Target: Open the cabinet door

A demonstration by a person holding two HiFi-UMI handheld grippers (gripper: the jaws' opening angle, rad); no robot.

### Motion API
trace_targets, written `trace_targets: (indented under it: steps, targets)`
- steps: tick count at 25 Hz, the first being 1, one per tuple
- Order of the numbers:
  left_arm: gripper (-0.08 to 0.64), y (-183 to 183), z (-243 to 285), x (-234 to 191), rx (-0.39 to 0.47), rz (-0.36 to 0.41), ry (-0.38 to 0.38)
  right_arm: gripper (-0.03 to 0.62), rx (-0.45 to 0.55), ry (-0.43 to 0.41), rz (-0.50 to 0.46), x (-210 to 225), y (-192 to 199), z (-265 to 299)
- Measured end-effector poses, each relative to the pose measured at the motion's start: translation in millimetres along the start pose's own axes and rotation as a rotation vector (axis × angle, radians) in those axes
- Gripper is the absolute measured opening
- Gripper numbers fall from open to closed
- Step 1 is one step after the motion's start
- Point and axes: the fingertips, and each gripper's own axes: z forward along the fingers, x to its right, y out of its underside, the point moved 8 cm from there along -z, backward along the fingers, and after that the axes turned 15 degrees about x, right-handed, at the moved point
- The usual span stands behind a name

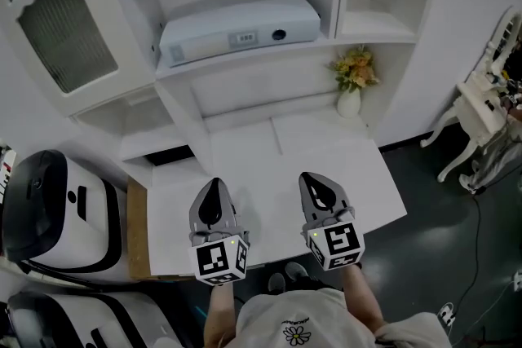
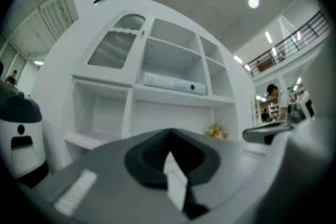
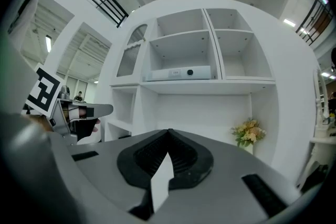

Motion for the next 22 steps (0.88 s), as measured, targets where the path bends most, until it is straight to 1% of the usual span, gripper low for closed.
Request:
trace_targets:
  steps: [5, 8, 14, 18, 22]
  targets:
    - [0.006, 4.1, 15.2, 15.8, 0.012, 0.023, -0.011, 0.001, 0.027, -0.028, 0.011, 17.6, 4.1, 9.5]
    - [0.006, 1.5, 18.7, 21.9, 0.022, 0.039, -0.013, 0.001, 0.037, -0.029, 0.023, 24.8, 5.6, 11.9]
    - [0.006, 2.0, 25.8, 21.1, 0.009, 0.071, -0.031, 0.002, 0.05, -0.025, 0.04, 32.8, 7.7, 15.8]
    - [0.006, -0.5, 32.5, 18.9, 0.018, 0.071, -0.026, 0.0, 0.061, -0.017, 0.046, 37.4, 7.7, 18.4]
    - [0.006, -2.5, 35.1, 16.3, 0.017, 0.079, -0.034, 0.001, 0.08, -0.029, 0.05, 38.2, 4.1, 22.5]
